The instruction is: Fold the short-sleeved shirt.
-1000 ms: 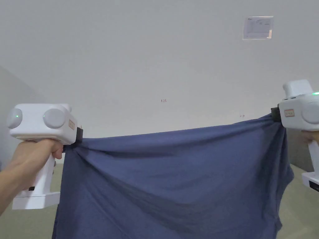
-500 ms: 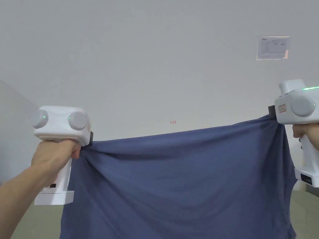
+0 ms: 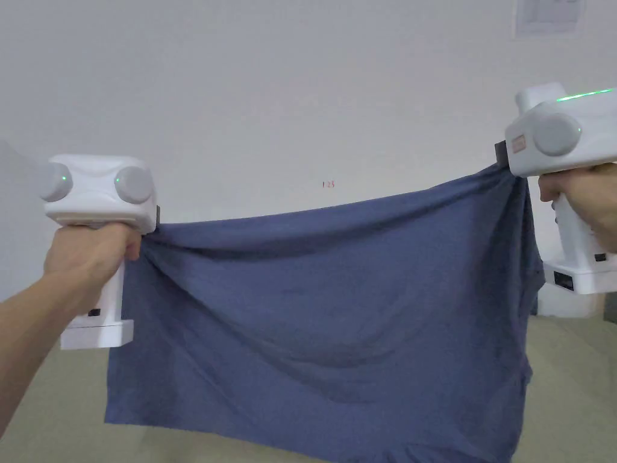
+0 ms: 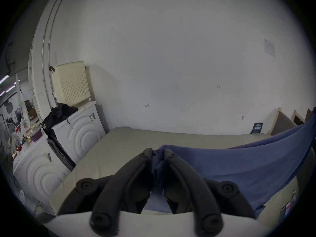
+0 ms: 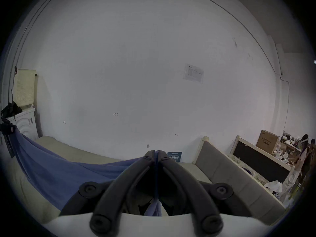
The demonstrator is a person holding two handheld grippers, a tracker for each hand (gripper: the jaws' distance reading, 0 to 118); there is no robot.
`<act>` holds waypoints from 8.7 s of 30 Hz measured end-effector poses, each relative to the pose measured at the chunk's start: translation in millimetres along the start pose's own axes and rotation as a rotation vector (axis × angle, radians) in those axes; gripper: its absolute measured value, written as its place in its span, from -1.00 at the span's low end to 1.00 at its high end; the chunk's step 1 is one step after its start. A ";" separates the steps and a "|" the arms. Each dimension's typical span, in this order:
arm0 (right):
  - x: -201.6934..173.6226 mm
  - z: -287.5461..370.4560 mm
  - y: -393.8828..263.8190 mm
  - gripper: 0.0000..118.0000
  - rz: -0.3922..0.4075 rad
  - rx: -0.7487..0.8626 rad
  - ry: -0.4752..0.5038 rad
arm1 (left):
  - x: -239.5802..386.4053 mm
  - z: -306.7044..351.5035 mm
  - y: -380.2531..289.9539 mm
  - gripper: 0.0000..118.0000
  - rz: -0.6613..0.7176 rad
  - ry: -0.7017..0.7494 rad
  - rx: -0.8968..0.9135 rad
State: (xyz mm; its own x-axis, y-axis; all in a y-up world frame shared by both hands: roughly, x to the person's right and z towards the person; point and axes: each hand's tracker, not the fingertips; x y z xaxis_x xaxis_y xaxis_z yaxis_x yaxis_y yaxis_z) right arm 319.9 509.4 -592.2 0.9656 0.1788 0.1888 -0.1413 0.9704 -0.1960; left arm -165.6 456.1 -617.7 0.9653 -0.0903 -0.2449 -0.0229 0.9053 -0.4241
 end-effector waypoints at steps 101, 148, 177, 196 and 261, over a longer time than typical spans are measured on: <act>-5.5 329.3 -485.1 -1.00 -0.111 -0.656 0.313 | -171.5 147.8 -474.4 -0.84 0.087 -0.172 -0.511; -55.1 65.1 -426.1 -0.87 -0.063 -0.774 0.270 | -148.6 8.0 -412.7 -0.84 0.033 -0.134 -0.532; -10.0 190.3 -460.6 -1.00 -0.165 -0.725 0.190 | -124.3 39.1 -468.9 0.29 0.049 -0.112 -0.633; -17.0 174.8 -449.4 -0.83 -0.164 -0.764 0.233 | -142.7 50.6 -442.0 -0.90 0.022 -0.157 -0.573; -35.0 82.4 -458.4 0.94 -0.143 -0.819 0.248 | -141.2 -32.4 -426.7 -0.97 -0.100 -0.191 -0.614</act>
State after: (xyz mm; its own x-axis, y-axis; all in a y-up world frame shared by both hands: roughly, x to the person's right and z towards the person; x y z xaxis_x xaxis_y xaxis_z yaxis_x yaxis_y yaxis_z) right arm 332.8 71.7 -429.7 0.9953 -0.0686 0.0681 0.0945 0.5408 -0.8358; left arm -300.5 69.2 -430.4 0.9985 -0.0350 -0.0427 -0.0201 0.4890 -0.8720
